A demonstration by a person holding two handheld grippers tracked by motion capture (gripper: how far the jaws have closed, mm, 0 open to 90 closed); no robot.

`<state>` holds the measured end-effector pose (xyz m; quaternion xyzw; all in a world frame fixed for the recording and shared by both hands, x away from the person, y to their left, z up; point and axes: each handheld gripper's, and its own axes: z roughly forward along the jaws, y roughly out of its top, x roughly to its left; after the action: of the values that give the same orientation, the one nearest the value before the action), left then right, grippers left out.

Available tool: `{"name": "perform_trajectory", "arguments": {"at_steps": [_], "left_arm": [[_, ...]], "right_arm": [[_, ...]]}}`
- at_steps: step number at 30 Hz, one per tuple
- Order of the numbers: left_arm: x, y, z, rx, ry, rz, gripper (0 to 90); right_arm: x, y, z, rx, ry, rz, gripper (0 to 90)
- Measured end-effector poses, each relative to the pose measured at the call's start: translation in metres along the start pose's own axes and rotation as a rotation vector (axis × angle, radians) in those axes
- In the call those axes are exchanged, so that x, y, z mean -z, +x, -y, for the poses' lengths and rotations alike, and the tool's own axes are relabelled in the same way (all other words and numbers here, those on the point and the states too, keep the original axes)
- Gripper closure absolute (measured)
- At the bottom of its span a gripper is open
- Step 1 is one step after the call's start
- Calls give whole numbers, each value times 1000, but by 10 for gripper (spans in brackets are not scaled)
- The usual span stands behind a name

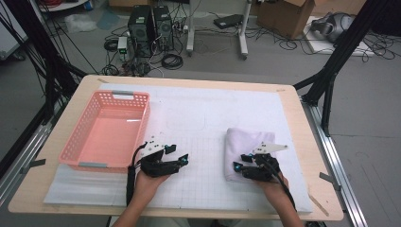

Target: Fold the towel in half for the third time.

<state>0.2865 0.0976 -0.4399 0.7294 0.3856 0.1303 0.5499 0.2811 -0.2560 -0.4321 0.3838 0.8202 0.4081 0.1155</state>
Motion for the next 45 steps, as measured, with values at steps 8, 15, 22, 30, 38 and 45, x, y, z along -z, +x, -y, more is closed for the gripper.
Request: {"name": "perform_trajectory", "arguments": {"at_steps": [8, 15, 22, 30, 38, 45], "left_arm": [[1, 1, -1, -4, -3, -6, 341], [1, -2, -3, -32, -11, 20, 290], [1, -4, -3, -33, -15, 21, 247], [2, -5, -2, -30, -27, 23, 198], [3, -5, -1, -40, -24, 42, 204], [2, -4, 0, -31, -15, 38, 198]], "right_arm": [[29, 0, 13, 11, -81, 28, 499], [62, -26, 46, -26, -24, 197, 577], [86, -37, 57, -68, -123, 216, 448], [93, -41, 57, -59, -183, 359, 233], [99, -44, 59, -81, -265, 363, 175], [99, -45, 60, -68, -255, 358, 169]]}}
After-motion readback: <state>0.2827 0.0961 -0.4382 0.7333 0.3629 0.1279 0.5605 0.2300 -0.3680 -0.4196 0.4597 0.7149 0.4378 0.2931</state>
